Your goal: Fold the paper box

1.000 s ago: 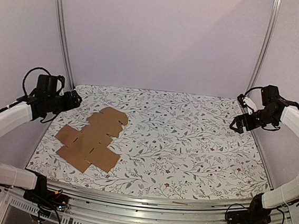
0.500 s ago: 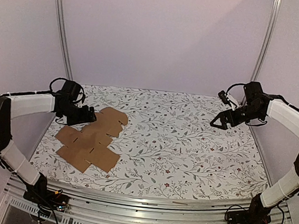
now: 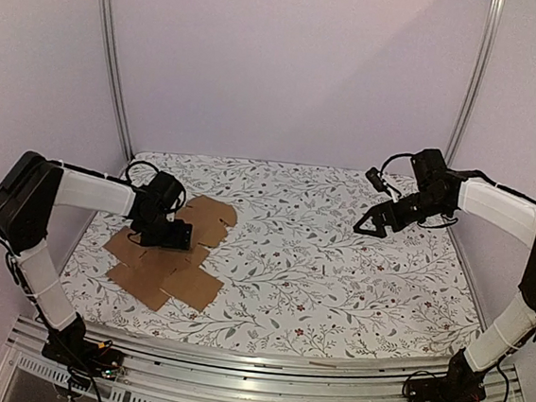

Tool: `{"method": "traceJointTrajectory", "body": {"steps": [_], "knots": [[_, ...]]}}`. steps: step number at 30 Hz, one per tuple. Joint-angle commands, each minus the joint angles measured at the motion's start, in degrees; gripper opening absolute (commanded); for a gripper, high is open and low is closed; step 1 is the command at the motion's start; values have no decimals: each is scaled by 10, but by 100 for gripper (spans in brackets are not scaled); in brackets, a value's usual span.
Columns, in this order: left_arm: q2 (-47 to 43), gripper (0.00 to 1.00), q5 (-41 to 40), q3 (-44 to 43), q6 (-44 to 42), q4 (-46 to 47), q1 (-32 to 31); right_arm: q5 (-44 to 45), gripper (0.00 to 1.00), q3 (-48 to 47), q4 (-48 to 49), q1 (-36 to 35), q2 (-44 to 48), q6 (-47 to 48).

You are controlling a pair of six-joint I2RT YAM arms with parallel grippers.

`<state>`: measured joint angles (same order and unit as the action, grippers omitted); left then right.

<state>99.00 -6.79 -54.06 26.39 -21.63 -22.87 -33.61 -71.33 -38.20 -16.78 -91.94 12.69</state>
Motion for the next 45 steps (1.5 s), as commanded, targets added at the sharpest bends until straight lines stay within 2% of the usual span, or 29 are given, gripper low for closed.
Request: {"method": "traceJointTrajectory", "body": {"steps": [1, 12, 16, 25, 31, 38, 45], "knots": [[29, 89, -5, 5, -9, 52, -71, 3, 97, -2, 6, -3, -6, 3], [96, 86, 17, -28, -79, 152, -263, -9, 97, -36, -27, -3, -72, 9], [70, 85, 5, -45, -116, 158, -307, -20, 94, -57, -46, -4, -112, -4], [-165, 87, -80, 24, -64, 153, -310, -16, 85, -146, -94, -57, -235, -47], [-260, 84, -101, 104, 53, 87, -310, -17, 81, -228, -118, -70, -323, -77], [-362, 78, -118, 211, 163, 57, -310, -3, 81, -277, -123, -72, -380, -90], [-458, 76, -142, 283, 215, 46, -310, -105, 64, -302, -158, -90, -424, -71]]}}
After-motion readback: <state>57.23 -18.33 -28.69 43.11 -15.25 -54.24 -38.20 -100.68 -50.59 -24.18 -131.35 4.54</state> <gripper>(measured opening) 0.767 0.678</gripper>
